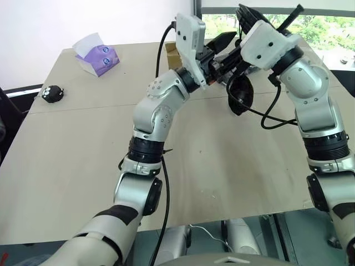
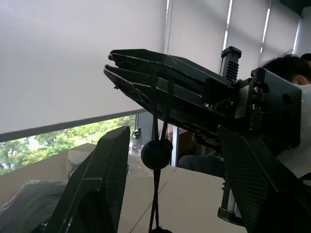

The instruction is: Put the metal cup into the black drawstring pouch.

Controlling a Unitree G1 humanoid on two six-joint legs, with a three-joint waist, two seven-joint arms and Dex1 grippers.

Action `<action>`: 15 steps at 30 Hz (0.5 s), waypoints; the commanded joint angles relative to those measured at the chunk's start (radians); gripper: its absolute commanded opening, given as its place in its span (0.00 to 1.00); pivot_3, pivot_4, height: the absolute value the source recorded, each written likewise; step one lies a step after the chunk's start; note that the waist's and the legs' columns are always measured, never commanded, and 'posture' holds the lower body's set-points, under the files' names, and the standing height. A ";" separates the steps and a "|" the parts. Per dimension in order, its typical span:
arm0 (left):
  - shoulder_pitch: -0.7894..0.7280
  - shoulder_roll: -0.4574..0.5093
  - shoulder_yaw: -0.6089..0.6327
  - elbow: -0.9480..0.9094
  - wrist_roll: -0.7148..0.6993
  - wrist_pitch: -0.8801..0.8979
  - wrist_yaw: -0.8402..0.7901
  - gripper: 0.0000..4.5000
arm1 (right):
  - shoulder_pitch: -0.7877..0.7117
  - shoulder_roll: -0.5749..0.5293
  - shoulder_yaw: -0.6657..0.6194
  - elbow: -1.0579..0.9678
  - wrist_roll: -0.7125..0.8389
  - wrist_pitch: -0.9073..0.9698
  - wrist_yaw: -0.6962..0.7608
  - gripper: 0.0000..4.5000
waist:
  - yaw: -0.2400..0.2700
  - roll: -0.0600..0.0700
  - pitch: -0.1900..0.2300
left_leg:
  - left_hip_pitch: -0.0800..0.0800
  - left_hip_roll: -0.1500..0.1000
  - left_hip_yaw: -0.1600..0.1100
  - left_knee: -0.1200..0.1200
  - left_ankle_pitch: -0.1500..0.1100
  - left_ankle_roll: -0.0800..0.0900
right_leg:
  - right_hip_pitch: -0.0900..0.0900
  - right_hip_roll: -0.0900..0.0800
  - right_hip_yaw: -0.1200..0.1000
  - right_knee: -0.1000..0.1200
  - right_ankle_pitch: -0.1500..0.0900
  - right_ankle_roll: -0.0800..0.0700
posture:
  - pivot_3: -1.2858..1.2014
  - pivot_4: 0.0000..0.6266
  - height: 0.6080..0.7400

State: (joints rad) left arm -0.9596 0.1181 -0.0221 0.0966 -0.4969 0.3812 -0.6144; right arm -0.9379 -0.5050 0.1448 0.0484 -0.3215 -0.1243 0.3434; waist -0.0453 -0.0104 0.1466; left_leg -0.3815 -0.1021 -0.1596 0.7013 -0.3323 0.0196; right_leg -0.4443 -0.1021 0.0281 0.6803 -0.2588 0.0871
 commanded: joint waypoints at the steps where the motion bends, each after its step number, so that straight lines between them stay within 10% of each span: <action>1: -0.014 0.000 -0.012 -0.024 0.026 -0.022 -0.005 0.65 | -0.014 0.006 -0.022 -0.055 0.011 -0.017 -0.002 0.00 | 0.000 0.000 0.000 | 0.000 0.000 0.000 0.000 0.000 0.000 | 0.000 0.000 0.000 0.000 0.000 0.000 | 0.52 0.24 1.00; 15: -0.001 0.040 -0.046 0.027 0.171 -0.154 -0.029 0.65 | -0.018 0.013 -0.027 -0.057 0.013 -0.007 -0.005 0.00 | 0.000 0.000 0.000 | -0.001 0.000 0.000 0.001 0.000 0.000 | -0.001 0.000 0.000 0.000 0.000 0.000 | 0.52 0.24 1.00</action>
State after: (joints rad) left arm -0.9521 0.1626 -0.0604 0.1332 -0.3369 0.2599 -0.6369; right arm -0.9378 -0.4932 0.1442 0.0369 -0.3201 -0.1218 0.3442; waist -0.0451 -0.0102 0.1465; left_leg -0.3826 -0.1023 -0.1596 0.7018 -0.3323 0.0196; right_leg -0.4455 -0.1024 0.0280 0.6807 -0.2588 0.0871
